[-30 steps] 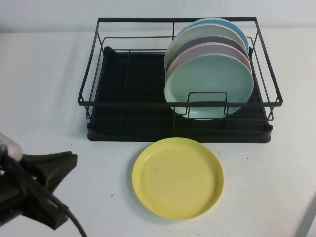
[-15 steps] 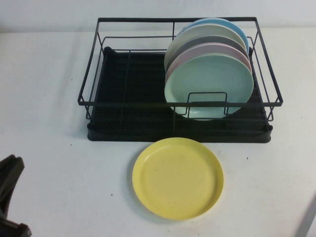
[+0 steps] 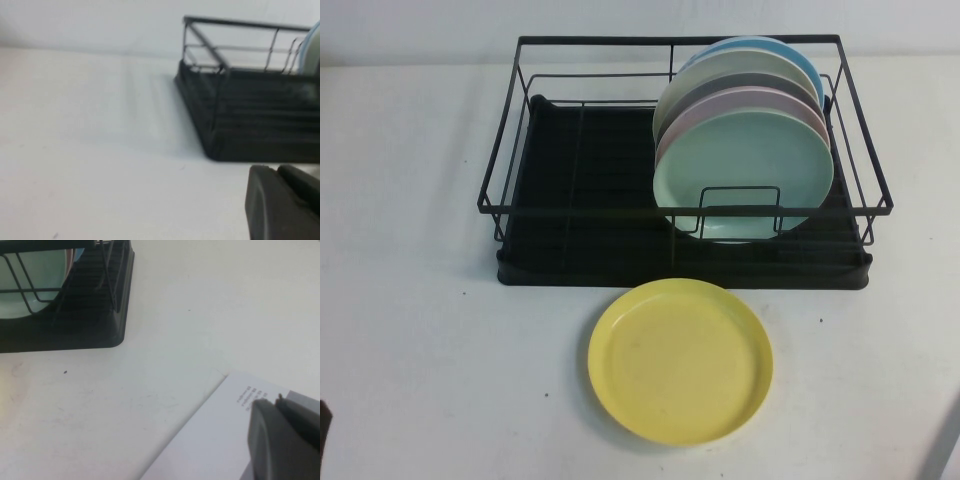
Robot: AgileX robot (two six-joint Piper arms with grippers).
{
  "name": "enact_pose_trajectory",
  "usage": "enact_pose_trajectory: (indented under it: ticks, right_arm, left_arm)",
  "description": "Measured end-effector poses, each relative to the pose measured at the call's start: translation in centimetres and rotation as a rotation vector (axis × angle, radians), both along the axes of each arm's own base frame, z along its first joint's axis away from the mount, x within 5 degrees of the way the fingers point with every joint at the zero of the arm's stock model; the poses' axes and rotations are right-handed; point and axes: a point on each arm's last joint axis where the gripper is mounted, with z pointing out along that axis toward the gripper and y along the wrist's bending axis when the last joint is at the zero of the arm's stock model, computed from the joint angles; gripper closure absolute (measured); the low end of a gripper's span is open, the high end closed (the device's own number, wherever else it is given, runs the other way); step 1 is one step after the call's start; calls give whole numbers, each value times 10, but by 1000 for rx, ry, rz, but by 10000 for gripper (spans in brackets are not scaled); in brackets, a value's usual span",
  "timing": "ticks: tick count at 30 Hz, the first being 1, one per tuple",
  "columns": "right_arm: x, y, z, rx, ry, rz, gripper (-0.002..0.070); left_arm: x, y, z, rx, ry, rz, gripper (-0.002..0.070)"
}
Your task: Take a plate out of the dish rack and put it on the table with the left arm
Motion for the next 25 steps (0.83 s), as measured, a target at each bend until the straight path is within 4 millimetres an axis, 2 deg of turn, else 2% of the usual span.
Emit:
enact_pose_trajectory:
  ticks: [7, 12, 25]
  right_arm:
    - [0, 0, 0, 0, 0, 0, 696]
    - [0, 0, 0, 0, 0, 0, 696]
    - [0, 0, 0, 0, 0, 0, 696]
  left_arm:
    - [-9, 4, -19, 112, 165, 23, 678]
    - [-9, 4, -20, 172, 163, 19, 678]
    - [-9, 4, -20, 187, 161, 18, 678]
